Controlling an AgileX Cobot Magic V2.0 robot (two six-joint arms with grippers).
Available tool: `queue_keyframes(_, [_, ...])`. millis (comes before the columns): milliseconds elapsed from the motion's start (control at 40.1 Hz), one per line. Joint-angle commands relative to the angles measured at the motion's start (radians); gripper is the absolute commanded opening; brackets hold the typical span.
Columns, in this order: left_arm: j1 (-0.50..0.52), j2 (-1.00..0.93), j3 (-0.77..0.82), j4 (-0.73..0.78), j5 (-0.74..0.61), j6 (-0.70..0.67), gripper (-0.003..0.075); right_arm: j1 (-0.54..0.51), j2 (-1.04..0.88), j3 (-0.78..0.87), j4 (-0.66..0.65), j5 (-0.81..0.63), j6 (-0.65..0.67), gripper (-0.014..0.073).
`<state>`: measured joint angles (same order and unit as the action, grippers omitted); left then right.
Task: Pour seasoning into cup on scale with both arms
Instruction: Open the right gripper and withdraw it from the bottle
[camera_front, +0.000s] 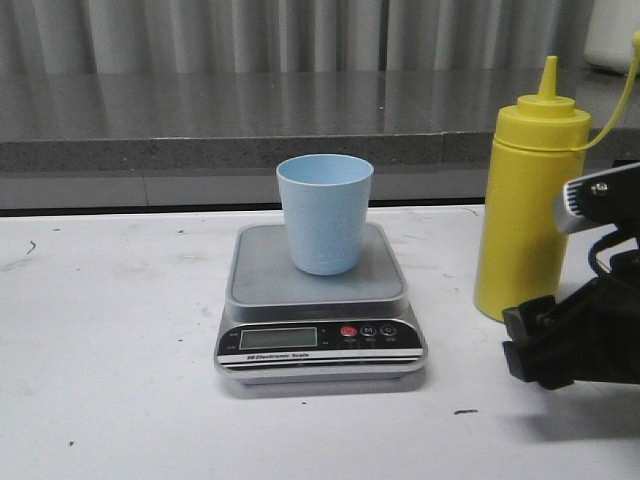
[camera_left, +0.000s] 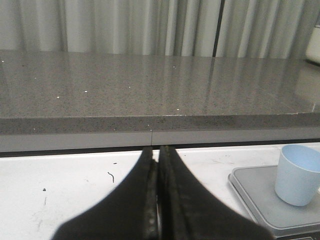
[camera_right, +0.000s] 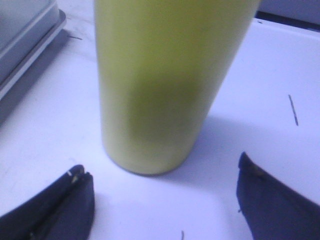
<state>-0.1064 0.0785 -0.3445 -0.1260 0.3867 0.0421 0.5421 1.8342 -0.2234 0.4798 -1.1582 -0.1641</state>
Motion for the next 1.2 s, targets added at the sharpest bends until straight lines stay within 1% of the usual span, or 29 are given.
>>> queue_keyframes(0, [0.001,0.014,-0.025,-0.013,-0.075,-0.006,-0.002,0.0,-0.04,0.03,-0.011,-0.128,0.004,0.0602])
queue_keyframes(75, [0.001,0.014,-0.025,-0.013,-0.075,-0.006,-0.002,0.001,-0.041,0.043,-0.013,-0.128,0.035,0.0601])
queue_keyframes(125, [0.001,0.014,-0.025,-0.013,-0.075,-0.006,-0.002,0.001,-0.046,0.053,-0.013,-0.128,0.07,0.058])
queue_keyframes(150, [0.001,0.014,-0.025,-0.013,-0.075,-0.006,-0.002,0.001,-0.049,0.057,-0.013,-0.128,0.086,0.0561])
queue_keyframes(199, [0.001,0.014,-0.025,-0.013,-0.075,-0.006,-0.002,0.001,-0.06,0.067,-0.013,-0.128,0.108,0.049])
queue_keyframes(299, [0.001,0.014,-0.025,-0.013,-0.075,-0.006,-0.002,0.001,-0.087,0.084,-0.013,-0.128,0.115,0.0251])
queue_keyframes(374, [0.001,0.014,-0.025,-0.013,-0.075,-0.006,-0.002,0.001,-0.111,0.103,-0.013,-0.128,0.115,0.004])
queue_keyframes(424, [0.001,0.014,-0.025,-0.013,-0.075,-0.006,-0.002,0.001,-0.129,0.116,-0.013,-0.128,0.115,-0.0076])
queue_keyframes(449, [0.001,0.014,-0.025,-0.013,-0.075,-0.006,-0.002,0.001,-0.14,0.123,-0.013,-0.128,0.115,-0.0119])
queue_keyframes(548, [0.001,0.014,-0.025,-0.013,-0.075,-0.006,-0.002,0.001,-0.187,0.149,-0.013,-0.128,0.115,-0.012])
queue_keyframes(698, [0.001,0.014,-0.025,-0.013,-0.075,-0.006,-0.002,0.001,-0.324,0.193,-0.003,-0.125,0.109,-0.0119])
queue_keyframes(822, [0.001,0.014,-0.025,-0.013,-0.075,-0.006,-0.002,0.001,-0.471,0.198,0.03,-0.058,0.072,-0.0119])
queue_keyframes(1022, [0.001,0.014,-0.025,-0.013,-0.075,-0.006,-0.002,0.001,-0.756,0.146,0.098,0.168,-0.085,-0.0119])
queue_keyframes(1171, [0.001,0.014,-0.025,-0.013,-0.075,-0.006,-0.002,0.001,-0.987,0.067,0.188,0.329,-0.276,-0.0119])
